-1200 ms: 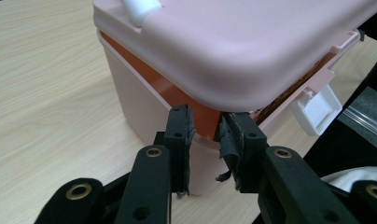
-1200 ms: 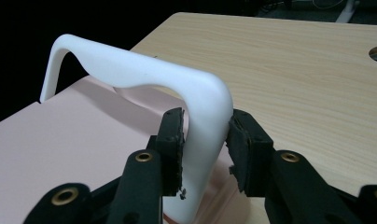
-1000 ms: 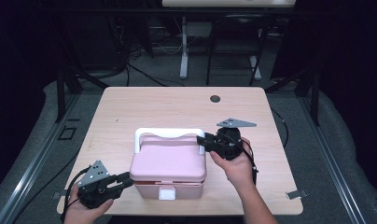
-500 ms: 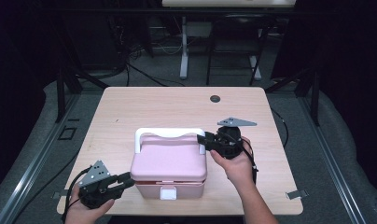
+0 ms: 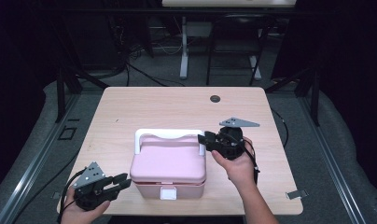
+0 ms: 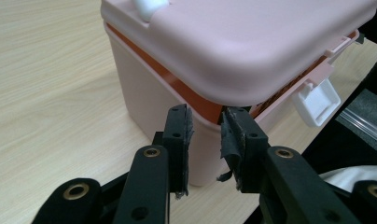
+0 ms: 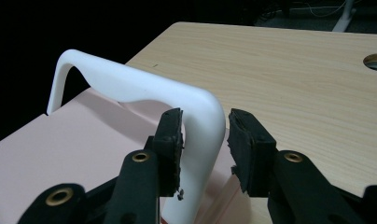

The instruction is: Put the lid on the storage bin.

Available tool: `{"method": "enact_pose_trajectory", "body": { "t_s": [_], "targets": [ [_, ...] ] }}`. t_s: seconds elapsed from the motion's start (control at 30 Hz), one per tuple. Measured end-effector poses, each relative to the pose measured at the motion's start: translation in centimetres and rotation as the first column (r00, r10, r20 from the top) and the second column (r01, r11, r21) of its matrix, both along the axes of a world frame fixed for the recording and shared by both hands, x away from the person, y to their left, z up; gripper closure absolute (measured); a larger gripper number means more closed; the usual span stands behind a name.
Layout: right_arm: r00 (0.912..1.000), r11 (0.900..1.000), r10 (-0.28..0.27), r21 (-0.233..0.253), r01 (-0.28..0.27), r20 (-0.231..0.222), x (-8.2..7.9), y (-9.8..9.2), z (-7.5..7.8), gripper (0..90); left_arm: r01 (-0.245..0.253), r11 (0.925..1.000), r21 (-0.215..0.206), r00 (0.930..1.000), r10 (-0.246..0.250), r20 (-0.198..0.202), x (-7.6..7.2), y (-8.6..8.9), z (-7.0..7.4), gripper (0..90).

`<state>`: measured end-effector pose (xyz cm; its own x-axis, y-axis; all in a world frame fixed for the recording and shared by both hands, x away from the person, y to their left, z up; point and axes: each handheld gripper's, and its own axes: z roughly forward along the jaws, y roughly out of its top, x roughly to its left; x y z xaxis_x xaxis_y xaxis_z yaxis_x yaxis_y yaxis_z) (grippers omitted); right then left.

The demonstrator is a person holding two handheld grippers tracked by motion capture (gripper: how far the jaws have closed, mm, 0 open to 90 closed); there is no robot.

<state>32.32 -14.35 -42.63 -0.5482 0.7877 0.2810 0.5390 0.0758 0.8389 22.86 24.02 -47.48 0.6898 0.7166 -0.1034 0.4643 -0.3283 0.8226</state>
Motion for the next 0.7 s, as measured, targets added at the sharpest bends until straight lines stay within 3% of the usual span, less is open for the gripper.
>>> {"method": "enact_pose_trajectory", "body": {
  "t_s": [0.7],
  "targets": [
    [0.9998, 1.000, -0.001, 0.011, 0.001, 0.019, -0.42, -0.24, 0.42, 62.7, -0.014, 0.9997, -0.021, 0.9999, 0.014, -0.004, 0.08, 0.51, -0.34, 71.0]
  ]
}}
